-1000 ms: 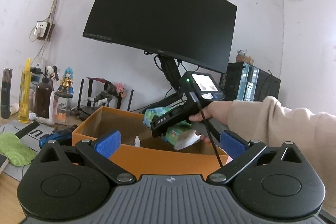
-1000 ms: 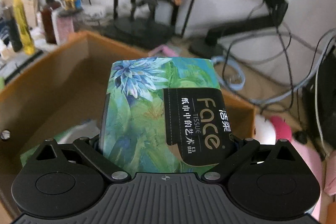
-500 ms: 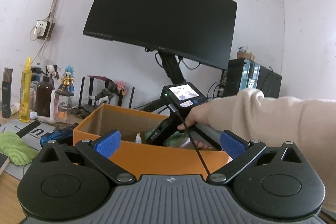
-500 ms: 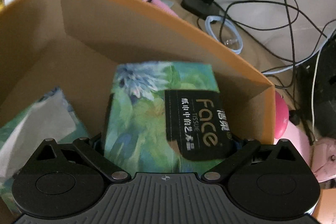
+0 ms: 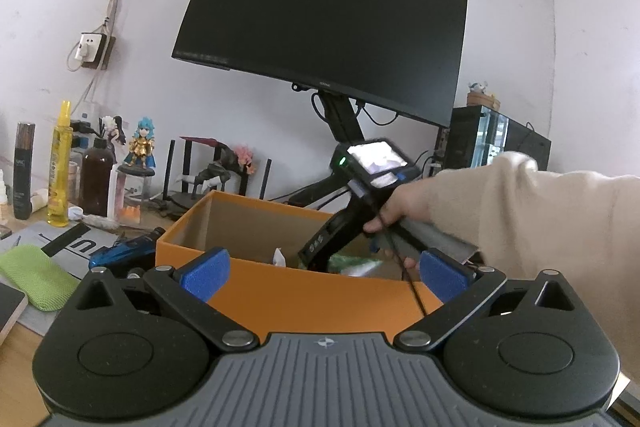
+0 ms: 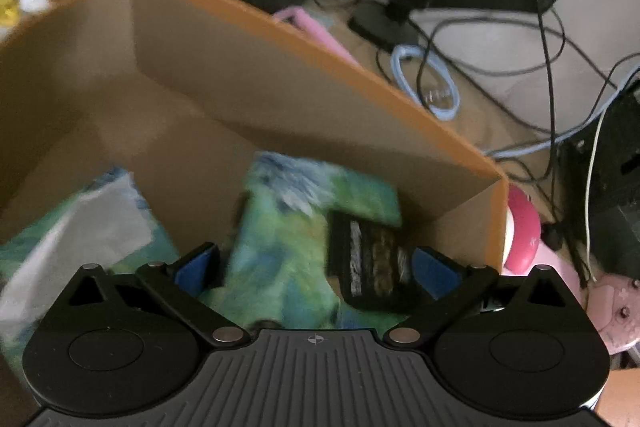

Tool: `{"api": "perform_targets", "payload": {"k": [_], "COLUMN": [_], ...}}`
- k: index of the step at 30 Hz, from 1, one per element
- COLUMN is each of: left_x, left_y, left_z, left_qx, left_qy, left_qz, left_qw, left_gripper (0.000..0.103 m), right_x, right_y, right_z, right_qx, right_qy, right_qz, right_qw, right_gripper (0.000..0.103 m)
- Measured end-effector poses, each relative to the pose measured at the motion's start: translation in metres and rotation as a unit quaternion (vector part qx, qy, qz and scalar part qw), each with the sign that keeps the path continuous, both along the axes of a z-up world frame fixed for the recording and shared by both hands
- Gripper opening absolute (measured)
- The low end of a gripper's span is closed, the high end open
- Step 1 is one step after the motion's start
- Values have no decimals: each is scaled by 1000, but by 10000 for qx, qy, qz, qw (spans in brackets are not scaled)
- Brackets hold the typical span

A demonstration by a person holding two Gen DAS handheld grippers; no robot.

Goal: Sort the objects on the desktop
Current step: 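Lower the pack into the box and open the right tool, then withdraw the right tool from the box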

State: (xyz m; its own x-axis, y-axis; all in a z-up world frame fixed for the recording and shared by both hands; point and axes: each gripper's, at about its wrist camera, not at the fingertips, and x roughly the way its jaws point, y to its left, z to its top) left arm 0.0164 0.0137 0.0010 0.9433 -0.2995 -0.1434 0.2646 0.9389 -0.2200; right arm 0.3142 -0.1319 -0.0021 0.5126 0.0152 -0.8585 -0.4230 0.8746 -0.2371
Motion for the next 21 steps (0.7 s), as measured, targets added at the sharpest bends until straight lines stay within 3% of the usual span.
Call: {"api": "perform_targets", "payload": {"k": [10,16,21], "left_x": [-3,-2,-2], "left_y": [2,3,4], "left_z": [3,3,4], "left_qx": [-8,-49,-48], "left_qy": [-54,-31,-50], "left_qz": [63,69,143], "left_qw": [10000,10000,9999], "left_gripper": [103,103,103], "right_x": [-51,-105,-161], "right_y": [-57,-100,-133], "right_z": [70,98,114], "right_qx": [853,1752,2347], "right_qy": [-842,-1343,-1892], "right_qz": [366,549,610], "right_qw": [9921,9738,9515], "right_gripper": [103,103,103]}}
